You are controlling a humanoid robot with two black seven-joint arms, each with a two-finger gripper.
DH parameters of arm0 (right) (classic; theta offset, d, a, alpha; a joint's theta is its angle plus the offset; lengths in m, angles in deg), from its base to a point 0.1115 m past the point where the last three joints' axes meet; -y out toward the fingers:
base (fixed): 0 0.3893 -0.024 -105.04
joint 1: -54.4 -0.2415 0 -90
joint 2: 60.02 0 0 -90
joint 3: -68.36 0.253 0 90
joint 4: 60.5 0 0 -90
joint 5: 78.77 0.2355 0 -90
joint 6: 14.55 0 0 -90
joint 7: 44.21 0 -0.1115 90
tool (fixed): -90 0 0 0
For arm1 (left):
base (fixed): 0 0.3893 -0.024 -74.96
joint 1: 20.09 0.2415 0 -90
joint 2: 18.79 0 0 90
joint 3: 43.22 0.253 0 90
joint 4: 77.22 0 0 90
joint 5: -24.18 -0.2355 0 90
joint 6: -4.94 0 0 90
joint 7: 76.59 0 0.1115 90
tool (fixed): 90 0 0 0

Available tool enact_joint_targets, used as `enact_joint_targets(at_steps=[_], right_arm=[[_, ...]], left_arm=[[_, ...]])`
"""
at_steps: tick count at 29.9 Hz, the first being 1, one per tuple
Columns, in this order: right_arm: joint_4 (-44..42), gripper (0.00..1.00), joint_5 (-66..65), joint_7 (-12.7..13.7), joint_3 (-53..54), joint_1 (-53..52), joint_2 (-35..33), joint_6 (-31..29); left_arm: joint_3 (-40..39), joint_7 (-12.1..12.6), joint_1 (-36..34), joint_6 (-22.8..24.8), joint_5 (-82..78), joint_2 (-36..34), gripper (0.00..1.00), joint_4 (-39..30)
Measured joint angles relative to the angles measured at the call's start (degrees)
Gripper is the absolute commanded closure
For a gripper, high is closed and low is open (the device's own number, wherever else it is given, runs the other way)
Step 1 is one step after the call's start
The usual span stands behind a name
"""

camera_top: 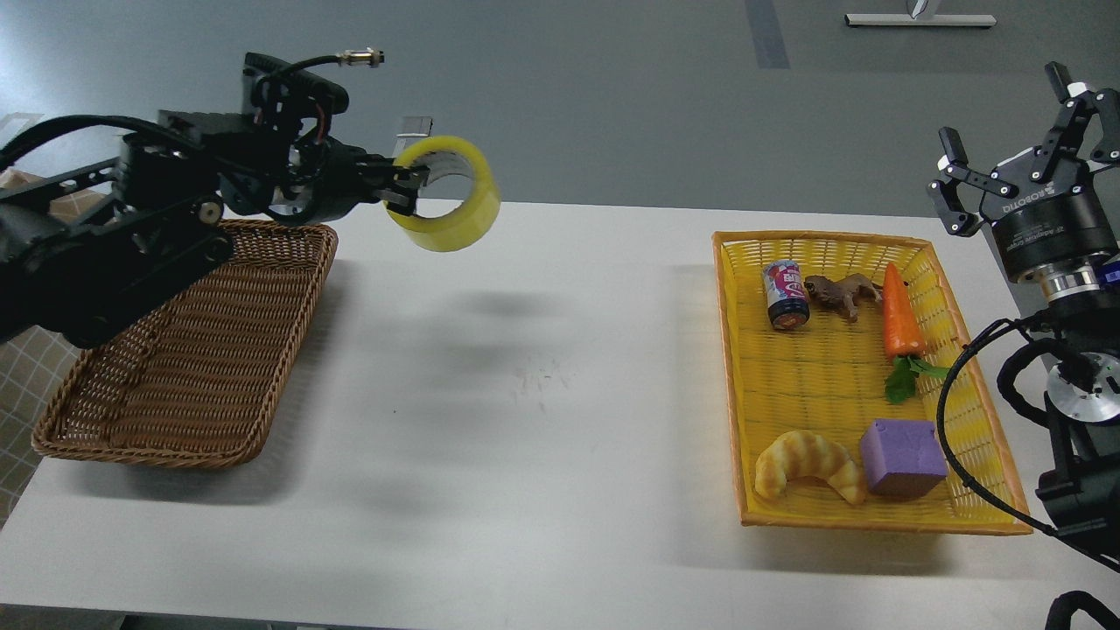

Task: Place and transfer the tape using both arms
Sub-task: 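Lift the tape roll and carry it over the wicker basket, then lower the tape roll into the basket and release it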

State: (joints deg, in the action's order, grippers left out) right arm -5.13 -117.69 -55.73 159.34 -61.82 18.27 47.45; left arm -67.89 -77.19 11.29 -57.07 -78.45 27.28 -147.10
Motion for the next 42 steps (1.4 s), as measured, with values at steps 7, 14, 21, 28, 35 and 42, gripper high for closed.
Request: enact_joint_targets(at_steps=[7,14,21,28,35,42], right_arm=[[0.11,0.00,0.00,0.00,0.00,-0.06,0.31,0.00],[-0.15,0.00,0.00,0.00,0.00,0.33,0.30,0.00],[-0.17,0.00,0.00,0.00,-0.02,0.52,0.68,0.00],[-0.17,0.00,0.00,0.01,-0.07,0.61,0.92,0.00],[-0.17,0.00,0.00,0.01,-0.08,0.66,0.97,0.00],[-0.25,0.00,-0.01,0.01,-0.07,0.74,0.98,0.00]], left_arm=[[0.29,-1.75,2.33,0.00,0.14,-8.23,1.00,0.66],[0.66,-3.14,6.82,0.00,0.07,-12.43,1.00,1.81],[0.70,-3.62,9.36,0.01,0.17,-12.53,1.00,5.94],[0.72,-5.31,11.12,0.01,0.68,-11.79,1.00,10.22],[0.70,-6.22,15.12,0.02,0.77,-11.54,1.00,12.51],[0.69,-7.61,18.07,0.02,0.82,-10.13,1.00,16.52]])
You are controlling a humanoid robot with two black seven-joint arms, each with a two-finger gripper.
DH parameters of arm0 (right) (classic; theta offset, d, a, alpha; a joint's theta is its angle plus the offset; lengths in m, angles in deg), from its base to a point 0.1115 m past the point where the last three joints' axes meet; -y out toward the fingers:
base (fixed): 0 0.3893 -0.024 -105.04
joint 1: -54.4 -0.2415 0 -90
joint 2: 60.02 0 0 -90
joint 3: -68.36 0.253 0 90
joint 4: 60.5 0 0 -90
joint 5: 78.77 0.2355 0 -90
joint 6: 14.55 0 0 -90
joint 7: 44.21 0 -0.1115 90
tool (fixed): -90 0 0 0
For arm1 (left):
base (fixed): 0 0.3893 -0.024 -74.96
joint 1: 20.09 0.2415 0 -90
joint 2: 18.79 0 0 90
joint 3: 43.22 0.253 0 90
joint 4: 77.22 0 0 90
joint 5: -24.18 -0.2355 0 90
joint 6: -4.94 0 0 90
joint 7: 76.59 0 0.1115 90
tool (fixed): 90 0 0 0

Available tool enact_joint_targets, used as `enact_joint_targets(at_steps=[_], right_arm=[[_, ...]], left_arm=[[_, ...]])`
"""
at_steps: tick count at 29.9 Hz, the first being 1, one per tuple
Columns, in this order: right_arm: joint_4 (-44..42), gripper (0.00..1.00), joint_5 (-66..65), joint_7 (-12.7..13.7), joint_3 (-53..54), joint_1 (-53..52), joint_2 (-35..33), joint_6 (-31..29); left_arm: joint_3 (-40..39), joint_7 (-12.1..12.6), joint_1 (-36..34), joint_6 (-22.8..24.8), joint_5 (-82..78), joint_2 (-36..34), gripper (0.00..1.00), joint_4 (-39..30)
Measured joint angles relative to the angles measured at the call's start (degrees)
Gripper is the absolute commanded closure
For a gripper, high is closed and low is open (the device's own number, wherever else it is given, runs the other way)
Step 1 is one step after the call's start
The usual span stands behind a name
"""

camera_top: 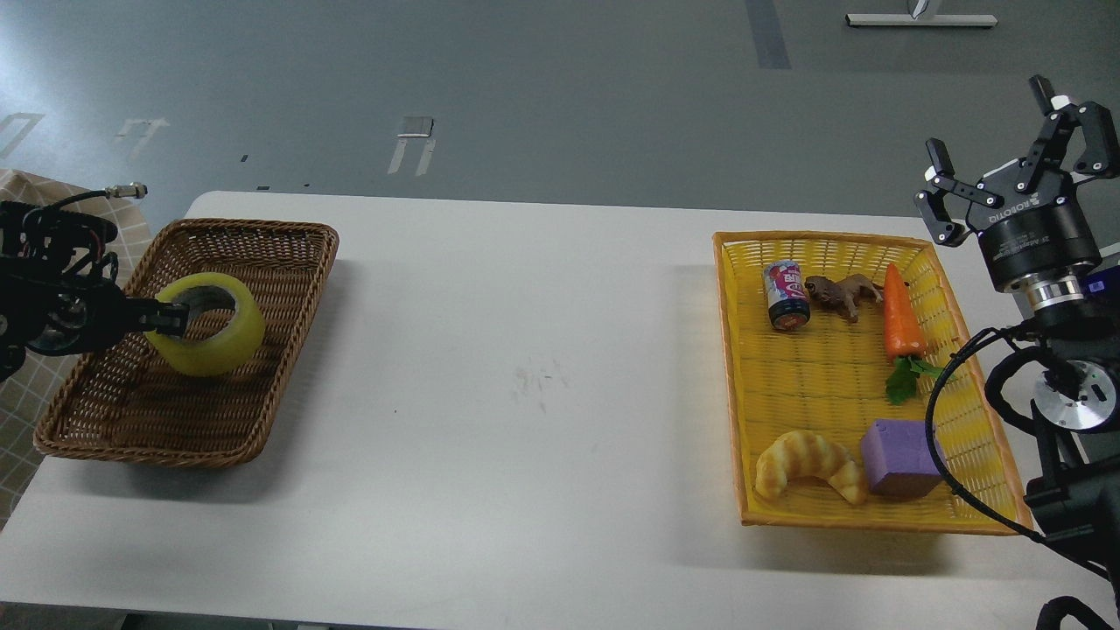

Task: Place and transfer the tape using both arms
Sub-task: 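Lower the tape roll into the basket and release it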

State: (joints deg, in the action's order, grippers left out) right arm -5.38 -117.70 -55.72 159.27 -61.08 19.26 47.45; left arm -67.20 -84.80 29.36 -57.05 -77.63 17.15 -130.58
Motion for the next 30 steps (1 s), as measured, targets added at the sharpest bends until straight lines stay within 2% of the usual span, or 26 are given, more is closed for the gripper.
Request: enact_joint_targets(at_steps=[5,13,14,15,16,17,20,30], right_arm=[[0.00,0.00,0.00,0.00,-0.02,0.15,0.11,0.00],[0.00,0.00,0.00,0.00,-0.04,0.17,0.35,0.00],[0.01,0.00,0.00,0.00,-0.04,0.17,0.35,0.00],[0.01,0.00,0.00,0.00,-0.04,0.17,0.35,0.00],[0.04,0.00,0.00,0.00,-0.04,0.17,0.35,0.00],[0.06,0.00,0.00,0.00,-0.04,0.17,0.35,0.00],[0.07,0.00,0.00,0.00,-0.04,0.19,0.35,0.00],[0.16,0.00,0.00,0.00,0.06,0.35,0.39,0.00]], left_arm=[[0.06,-0.86,0.74,0.00,0.00,0.58,1.00,1.72],[0.07,-0.80,2.13,0.00,0.25,1.71,0.99,2.56],[0.07,-0.79,2.42,0.00,0.25,1.82,0.64,2.61],[0.05,-0.78,2.59,0.00,0.25,1.87,0.45,2.64],[0.01,-0.74,2.67,0.00,0.32,1.90,0.33,2.64],[0.01,-0.69,2.71,0.00,0.46,1.91,0.26,2.64],[-0.04,-0.62,2.70,0.00,1.77,1.76,0.17,2.32],[-0.38,-1.06,-0.15,0.00,9.37,-0.44,0.13,1.79]])
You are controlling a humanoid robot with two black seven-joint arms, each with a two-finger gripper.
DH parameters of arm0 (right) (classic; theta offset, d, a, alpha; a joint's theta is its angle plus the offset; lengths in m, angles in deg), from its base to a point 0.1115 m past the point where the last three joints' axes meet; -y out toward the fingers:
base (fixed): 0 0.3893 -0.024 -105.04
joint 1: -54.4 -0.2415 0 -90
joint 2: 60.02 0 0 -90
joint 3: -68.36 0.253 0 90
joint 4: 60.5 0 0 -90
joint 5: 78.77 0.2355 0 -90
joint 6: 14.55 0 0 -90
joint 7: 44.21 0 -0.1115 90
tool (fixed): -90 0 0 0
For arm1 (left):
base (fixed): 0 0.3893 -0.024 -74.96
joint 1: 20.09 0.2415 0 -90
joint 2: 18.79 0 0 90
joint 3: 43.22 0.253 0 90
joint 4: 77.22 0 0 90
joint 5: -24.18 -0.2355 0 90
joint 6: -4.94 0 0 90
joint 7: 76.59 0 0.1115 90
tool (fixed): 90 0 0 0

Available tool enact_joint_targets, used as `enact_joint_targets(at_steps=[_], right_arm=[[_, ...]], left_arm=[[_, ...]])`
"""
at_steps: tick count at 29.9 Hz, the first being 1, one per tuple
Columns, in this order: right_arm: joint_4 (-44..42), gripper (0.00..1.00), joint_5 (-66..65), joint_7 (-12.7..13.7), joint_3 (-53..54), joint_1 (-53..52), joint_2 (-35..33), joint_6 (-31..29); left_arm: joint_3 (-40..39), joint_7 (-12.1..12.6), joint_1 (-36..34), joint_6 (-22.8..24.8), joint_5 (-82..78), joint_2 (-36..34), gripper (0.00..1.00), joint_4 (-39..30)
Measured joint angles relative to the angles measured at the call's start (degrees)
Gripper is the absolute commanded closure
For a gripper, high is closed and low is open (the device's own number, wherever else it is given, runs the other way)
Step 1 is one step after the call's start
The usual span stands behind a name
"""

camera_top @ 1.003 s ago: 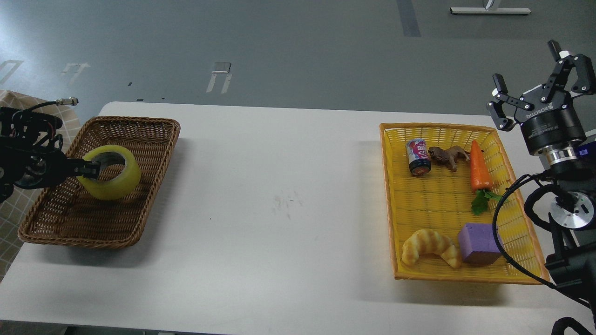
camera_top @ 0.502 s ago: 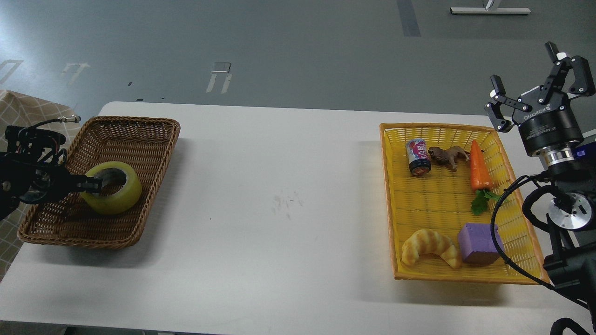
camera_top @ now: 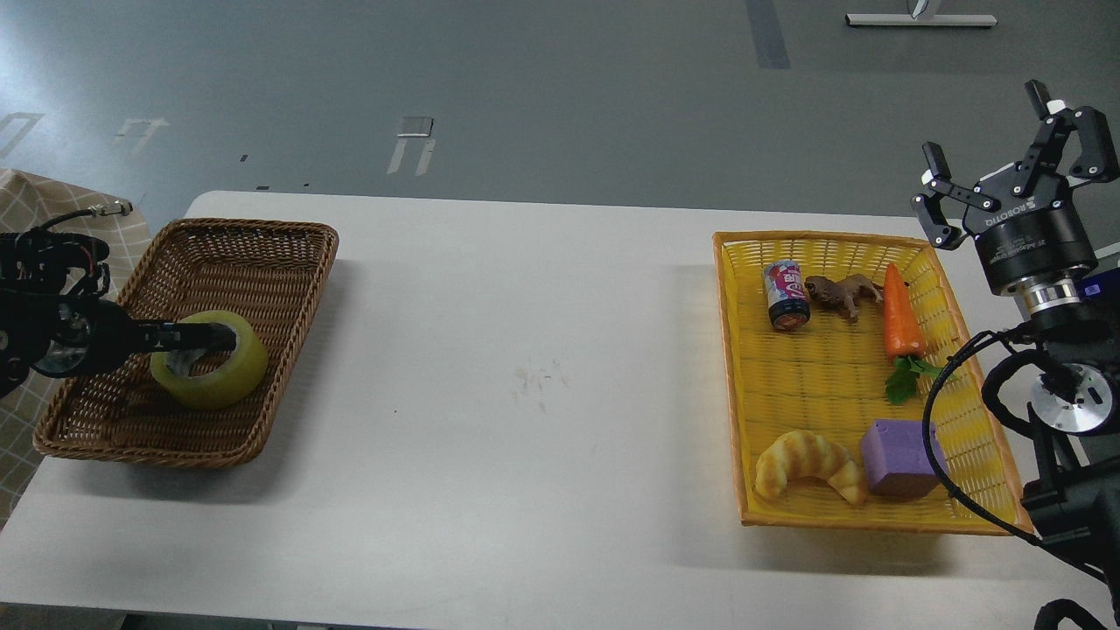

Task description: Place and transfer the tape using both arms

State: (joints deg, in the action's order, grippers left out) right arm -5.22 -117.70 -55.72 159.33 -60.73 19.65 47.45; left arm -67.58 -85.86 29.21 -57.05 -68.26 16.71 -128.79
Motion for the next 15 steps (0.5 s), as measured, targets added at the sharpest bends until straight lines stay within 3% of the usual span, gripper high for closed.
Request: enact_joint_targets(at_steps=[8,15], right_arm=[[0.08,0.00,0.00,0.00,0.01,-0.02,0.05,0.00],[0.21,0.00,0.00,0.00,0.11,-0.99,0.03,0.00]], left_arm=[[-0.60,-4.27,-12.55,-0.01,12.66,-1.65,0.12,-0.28],[-0.95,-5.02,-20.44,-0.01,40.70,1.73,0.08,-0.38]])
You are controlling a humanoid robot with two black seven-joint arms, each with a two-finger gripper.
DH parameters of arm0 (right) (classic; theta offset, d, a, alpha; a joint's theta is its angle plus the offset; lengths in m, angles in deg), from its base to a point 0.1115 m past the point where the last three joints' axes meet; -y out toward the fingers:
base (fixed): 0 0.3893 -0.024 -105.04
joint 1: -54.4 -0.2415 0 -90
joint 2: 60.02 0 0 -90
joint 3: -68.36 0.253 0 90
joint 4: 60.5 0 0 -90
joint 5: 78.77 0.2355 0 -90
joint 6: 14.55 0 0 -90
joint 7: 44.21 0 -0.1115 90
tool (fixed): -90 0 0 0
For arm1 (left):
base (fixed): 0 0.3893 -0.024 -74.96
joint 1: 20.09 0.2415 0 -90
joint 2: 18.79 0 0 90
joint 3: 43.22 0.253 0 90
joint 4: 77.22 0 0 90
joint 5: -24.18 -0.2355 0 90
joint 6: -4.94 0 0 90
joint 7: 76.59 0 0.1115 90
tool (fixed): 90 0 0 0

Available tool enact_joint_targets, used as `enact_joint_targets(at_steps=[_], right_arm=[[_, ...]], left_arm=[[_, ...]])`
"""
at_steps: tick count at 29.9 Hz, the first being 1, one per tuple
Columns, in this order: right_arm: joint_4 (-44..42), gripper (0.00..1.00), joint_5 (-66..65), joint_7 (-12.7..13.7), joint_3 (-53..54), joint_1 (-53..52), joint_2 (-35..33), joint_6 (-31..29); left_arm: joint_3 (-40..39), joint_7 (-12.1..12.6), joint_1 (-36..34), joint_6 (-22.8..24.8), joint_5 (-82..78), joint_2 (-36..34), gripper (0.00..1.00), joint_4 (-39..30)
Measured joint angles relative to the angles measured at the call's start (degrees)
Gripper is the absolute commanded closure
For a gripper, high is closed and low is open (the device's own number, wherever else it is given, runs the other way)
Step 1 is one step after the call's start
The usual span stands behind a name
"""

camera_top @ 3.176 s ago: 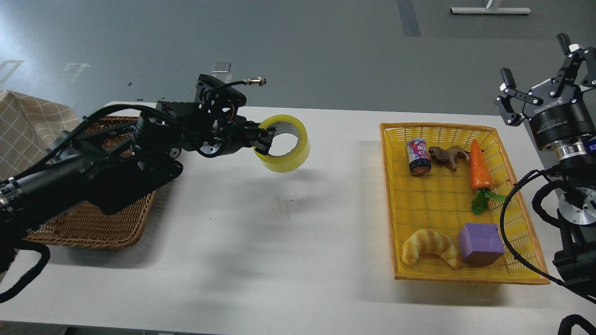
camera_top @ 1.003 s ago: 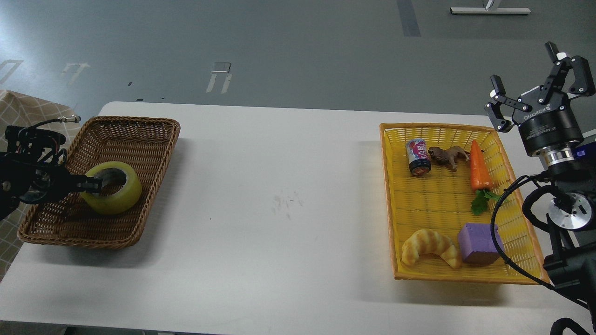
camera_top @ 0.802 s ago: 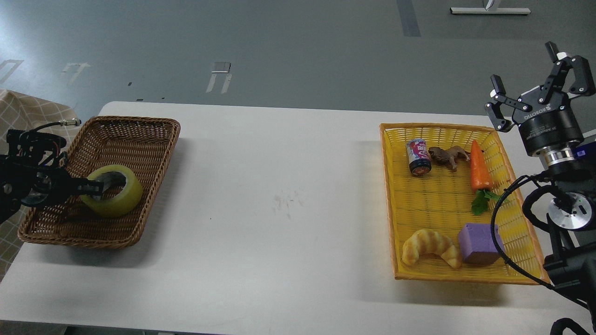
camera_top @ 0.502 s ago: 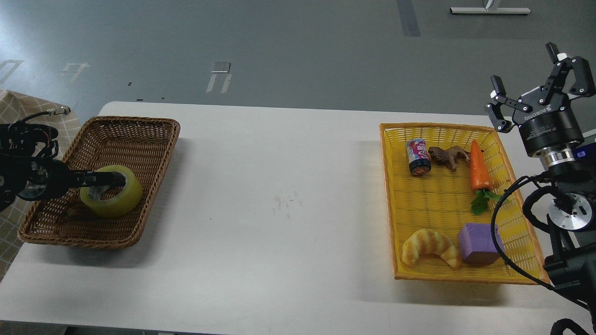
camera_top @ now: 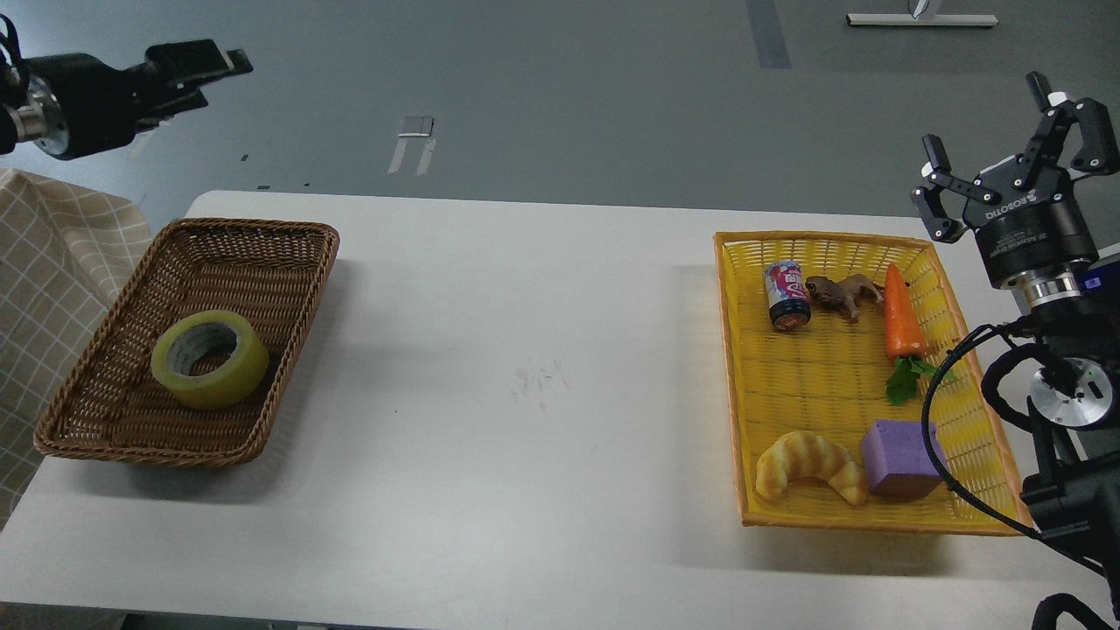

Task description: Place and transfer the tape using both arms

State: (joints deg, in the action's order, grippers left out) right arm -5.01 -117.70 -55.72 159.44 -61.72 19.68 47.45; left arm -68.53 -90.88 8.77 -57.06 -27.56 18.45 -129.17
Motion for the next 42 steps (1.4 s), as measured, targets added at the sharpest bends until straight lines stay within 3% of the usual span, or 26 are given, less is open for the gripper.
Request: enact_joint_targets(at_steps=[7,16,32,42], right_arm=[[0.23,0.00,-0.05,0.16,0.15,-2.81,-0.95,0.00],[-0.33,0.00,-0.15,0.60,-0.08,-7.35,-2.23,0.00],[-4.39,0.00,-0.12,1.42,-2.70,-11.32,-1.02,0.00],[-5.53,0.00,-0.01,1.66,-5.30,-12.63,1.90,0.00]], left_arm=[[-0.77,-0.06,-0.35,0.00,23.41,7.11,0.03,0.13],[-11.36,-0.21,3.15,0.00,37.19,15.45,0.02,0.05],[-28.94,0.32,15.72,0.00,39.65,28.76,0.02,-0.68],[-30.87,0.57,21.40,0.00,39.53,32.15,0.02,-0.37]])
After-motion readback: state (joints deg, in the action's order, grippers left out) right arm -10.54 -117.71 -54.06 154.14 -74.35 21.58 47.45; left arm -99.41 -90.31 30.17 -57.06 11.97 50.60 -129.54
